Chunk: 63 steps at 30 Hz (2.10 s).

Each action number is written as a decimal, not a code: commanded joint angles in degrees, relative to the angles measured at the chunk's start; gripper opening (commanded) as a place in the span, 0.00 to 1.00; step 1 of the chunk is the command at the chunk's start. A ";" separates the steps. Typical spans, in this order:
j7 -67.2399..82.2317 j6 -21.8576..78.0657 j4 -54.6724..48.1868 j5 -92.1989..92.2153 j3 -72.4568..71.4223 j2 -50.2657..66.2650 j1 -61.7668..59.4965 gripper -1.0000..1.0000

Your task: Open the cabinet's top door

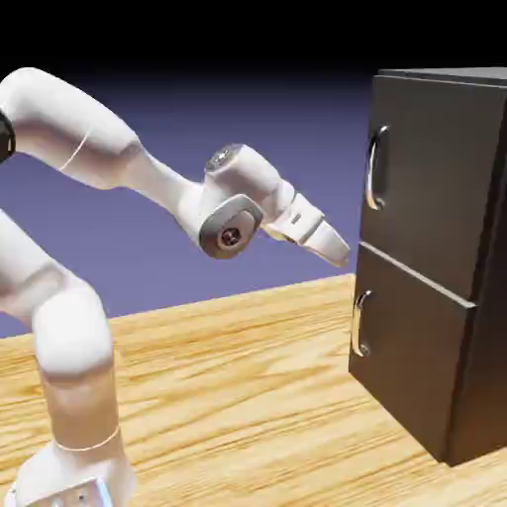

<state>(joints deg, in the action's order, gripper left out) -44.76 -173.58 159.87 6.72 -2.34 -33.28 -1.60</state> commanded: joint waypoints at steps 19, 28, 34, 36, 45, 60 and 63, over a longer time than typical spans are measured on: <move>-16.23 3.02 -7.99 47.36 -16.52 -4.40 -16.15 0.50; -23.92 4.44 -11.77 69.79 -24.34 -6.49 -23.79 0.50; -29.05 5.40 -14.29 84.74 -29.55 -7.88 -28.89 0.50; -30.76 5.71 -15.13 89.72 -31.29 -8.35 -30.59 0.50; -38.45 7.14 -18.92 112.15 -39.11 -10.43 -38.24 0.50; -51.26 9.52 -25.22 149.54 -52.15 -13.91 -50.99 0.50; -53.82 10.00 -26.48 157.01 -54.76 -14.60 -53.54 0.50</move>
<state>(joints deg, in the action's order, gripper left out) -98.58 -163.58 133.38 163.73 -57.10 -47.89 -55.14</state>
